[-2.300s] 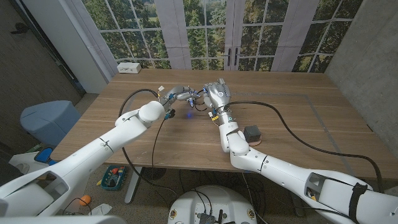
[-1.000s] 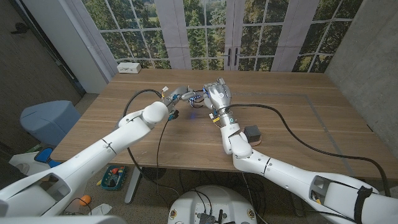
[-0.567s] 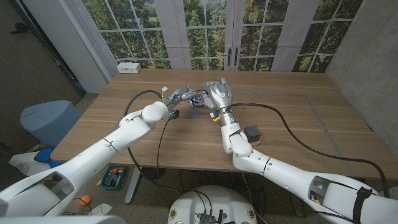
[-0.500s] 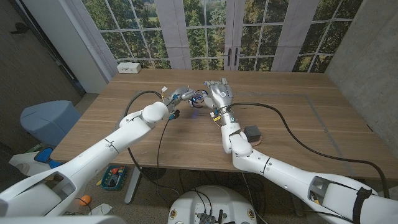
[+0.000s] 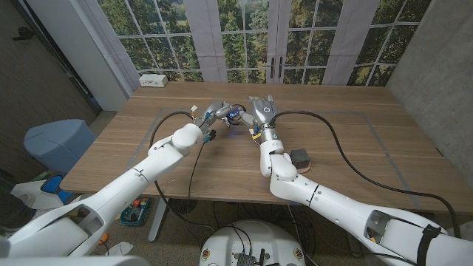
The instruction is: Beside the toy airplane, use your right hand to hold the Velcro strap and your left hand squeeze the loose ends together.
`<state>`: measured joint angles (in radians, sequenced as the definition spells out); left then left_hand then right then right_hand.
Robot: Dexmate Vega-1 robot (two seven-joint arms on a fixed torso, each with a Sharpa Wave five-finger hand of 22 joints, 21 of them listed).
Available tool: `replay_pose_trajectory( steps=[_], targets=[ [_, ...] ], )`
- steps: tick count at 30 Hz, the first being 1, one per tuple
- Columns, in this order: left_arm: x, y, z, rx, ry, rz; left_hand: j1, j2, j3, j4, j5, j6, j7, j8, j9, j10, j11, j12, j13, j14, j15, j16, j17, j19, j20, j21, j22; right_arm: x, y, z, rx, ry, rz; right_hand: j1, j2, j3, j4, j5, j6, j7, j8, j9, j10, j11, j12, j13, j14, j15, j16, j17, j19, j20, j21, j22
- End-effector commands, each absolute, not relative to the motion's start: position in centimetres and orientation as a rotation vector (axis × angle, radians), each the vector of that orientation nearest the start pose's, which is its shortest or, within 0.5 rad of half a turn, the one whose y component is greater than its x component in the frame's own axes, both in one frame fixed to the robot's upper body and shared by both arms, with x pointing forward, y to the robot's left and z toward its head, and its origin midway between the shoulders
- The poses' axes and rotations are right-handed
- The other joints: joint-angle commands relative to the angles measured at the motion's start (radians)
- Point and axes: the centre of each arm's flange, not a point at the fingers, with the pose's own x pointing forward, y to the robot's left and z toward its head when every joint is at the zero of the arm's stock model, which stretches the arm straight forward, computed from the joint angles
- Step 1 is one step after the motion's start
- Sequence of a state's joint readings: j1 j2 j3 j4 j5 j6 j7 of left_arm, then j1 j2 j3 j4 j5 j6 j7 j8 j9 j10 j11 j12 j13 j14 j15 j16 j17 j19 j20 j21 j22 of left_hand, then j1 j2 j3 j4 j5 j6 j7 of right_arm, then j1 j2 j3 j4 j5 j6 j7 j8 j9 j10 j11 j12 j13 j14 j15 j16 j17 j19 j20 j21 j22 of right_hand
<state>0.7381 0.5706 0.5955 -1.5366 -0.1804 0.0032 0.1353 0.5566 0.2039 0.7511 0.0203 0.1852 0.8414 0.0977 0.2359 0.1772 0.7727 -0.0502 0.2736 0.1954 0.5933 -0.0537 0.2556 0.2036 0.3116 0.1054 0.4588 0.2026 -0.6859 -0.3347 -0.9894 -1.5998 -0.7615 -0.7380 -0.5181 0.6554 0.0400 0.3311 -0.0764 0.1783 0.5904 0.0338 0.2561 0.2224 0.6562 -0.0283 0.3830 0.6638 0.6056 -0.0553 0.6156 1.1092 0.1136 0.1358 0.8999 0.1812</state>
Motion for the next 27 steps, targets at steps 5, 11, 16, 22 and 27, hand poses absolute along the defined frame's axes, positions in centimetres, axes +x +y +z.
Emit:
replay_pose_trajectory(
  steps=[5, 11, 16, 22, 27],
  targets=[
    [64.5, 17.5, -0.9, 0.379, -0.657, -0.146, -0.01, 0.002, 0.006, 0.003, 0.001, 0.001, -0.017, -0.006, 0.002, -0.019, -0.009, -0.012, -0.001, 0.012, -0.021, 0.011, 0.011, 0.01, 0.002, 0.008, 0.003, 58.4, -4.1, -2.5, -1.155, -0.626, -0.335, -0.018, 0.023, -0.011, -0.002, 0.01, 0.044, 0.015, 0.01, -0.004, 0.042, 0.019, 0.024, 0.018, 0.012, -0.036, 0.023, 0.009, -0.018, 0.016, -0.016, 0.003],
    [64.3, 17.1, -1.4, 0.315, -0.7, -0.098, -0.012, 0.002, 0.006, 0.002, 0.0, -0.006, -0.02, -0.013, 0.001, -0.029, -0.012, -0.02, -0.001, 0.014, -0.025, 0.016, 0.018, 0.021, -0.003, 0.014, 0.003, 58.1, -3.8, -2.8, -1.103, -0.632, -0.37, -0.024, 0.035, -0.017, -0.017, 0.02, 0.12, 0.025, 0.024, -0.006, 0.112, 0.024, 0.069, 0.045, 0.043, -0.029, 0.061, 0.017, -0.015, 0.022, -0.024, 0.003],
    [64.3, 16.7, -1.4, 0.289, -0.733, -0.099, -0.013, 0.002, 0.005, 0.001, 0.0, -0.006, -0.021, -0.016, 0.0, -0.03, -0.012, -0.024, -0.002, 0.019, -0.034, 0.022, 0.023, 0.037, -0.009, 0.022, 0.004, 58.1, -3.4, -3.0, -1.111, -0.644, -0.411, 0.008, 0.05, -0.01, -0.059, 0.031, 0.221, 0.018, 0.042, -0.002, 0.175, 0.014, 0.137, 0.097, 0.071, -0.03, 0.116, 0.045, 0.012, 0.012, -0.026, 0.004],
    [64.4, 16.1, -1.4, 0.262, -0.756, -0.124, -0.013, 0.001, 0.005, -0.002, -0.001, -0.007, -0.024, -0.02, 0.0, -0.029, -0.015, -0.027, -0.002, 0.02, -0.037, 0.026, 0.028, 0.048, -0.017, 0.029, 0.005, 58.2, -2.8, -3.3, -1.122, -0.658, -0.467, 0.092, 0.064, 0.013, -0.104, 0.04, 0.292, -0.004, 0.058, 0.013, 0.209, -0.017, 0.211, 0.166, 0.091, -0.054, 0.155, 0.048, 0.033, -0.004, -0.026, 0.006],
    [64.5, 15.7, -1.3, 0.253, -0.763, -0.156, -0.013, 0.001, 0.004, -0.003, -0.001, -0.006, -0.023, -0.021, -0.001, -0.028, -0.015, -0.028, -0.002, 0.021, -0.038, 0.028, 0.031, 0.05, -0.018, 0.032, 0.006, 58.7, -2.6, -3.5, -1.095, -0.658, -0.501, 0.139, 0.07, 0.02, -0.103, 0.043, 0.347, -0.011, 0.074, 0.026, 0.237, -0.033, 0.266, 0.216, 0.108, -0.066, 0.192, 0.057, 0.058, -0.022, -0.02, 0.007]
  ],
)
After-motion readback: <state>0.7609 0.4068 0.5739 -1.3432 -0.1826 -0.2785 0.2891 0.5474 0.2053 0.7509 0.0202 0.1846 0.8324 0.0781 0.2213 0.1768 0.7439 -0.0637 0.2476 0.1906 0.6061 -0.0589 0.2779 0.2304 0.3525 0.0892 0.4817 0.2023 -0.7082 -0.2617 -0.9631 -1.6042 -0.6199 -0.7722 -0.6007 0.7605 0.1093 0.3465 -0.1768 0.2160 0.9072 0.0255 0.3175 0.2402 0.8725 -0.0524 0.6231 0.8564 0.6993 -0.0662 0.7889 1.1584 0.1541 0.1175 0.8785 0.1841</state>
